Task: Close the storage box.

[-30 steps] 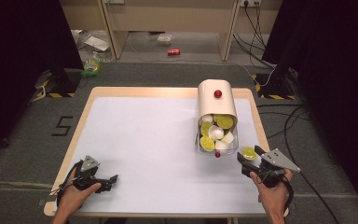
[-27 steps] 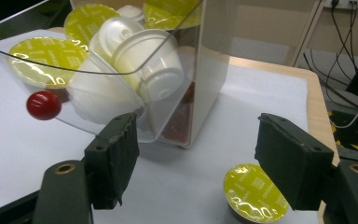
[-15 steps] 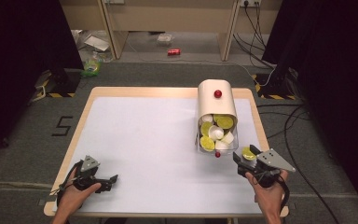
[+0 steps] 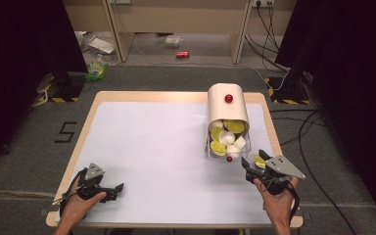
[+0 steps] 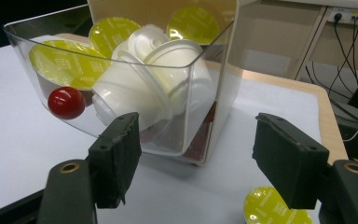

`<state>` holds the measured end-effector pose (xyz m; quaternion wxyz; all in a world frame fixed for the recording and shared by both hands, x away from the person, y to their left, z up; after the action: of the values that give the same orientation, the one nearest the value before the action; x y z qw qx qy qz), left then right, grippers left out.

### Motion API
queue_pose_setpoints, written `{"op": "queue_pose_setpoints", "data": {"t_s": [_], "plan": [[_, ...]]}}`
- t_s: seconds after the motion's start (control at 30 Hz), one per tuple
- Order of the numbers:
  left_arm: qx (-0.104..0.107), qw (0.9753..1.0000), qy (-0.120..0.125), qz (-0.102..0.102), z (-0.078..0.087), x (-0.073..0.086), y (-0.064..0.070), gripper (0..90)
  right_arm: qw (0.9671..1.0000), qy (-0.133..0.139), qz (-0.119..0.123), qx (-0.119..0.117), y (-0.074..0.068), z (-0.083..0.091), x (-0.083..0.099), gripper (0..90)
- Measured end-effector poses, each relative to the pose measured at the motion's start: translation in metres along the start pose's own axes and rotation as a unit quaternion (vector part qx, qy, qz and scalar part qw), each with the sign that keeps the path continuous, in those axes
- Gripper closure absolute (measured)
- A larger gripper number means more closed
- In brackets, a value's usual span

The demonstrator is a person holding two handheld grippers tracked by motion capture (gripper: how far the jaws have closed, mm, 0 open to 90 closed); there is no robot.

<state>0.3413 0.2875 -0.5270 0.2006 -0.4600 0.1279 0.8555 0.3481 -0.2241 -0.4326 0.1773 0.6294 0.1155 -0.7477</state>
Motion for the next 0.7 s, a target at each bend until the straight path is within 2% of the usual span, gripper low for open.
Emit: {"op": "queue_pose_setpoints", "data": {"t_s": [0.7], "plan": [[0.000, 1.0000, 0.000, 0.000, 0.0000, 0.0000, 0.0001, 0.1, 0.9998, 0.015, -0.009, 0.007, 0.0064, -0.0066, -0.0065, 27.2]]}}
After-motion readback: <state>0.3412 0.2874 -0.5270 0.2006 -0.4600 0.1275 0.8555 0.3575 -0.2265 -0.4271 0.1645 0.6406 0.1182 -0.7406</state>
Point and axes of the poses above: each handheld gripper's, and its own axes: z roughly backward along the jaws, x roughly out of its underside, y roughly to its right, the point moved 3 cm from there along -z, roughly forward along the jaws, and after that the axes turned 10 degrees about y, right-handed, at the moved point
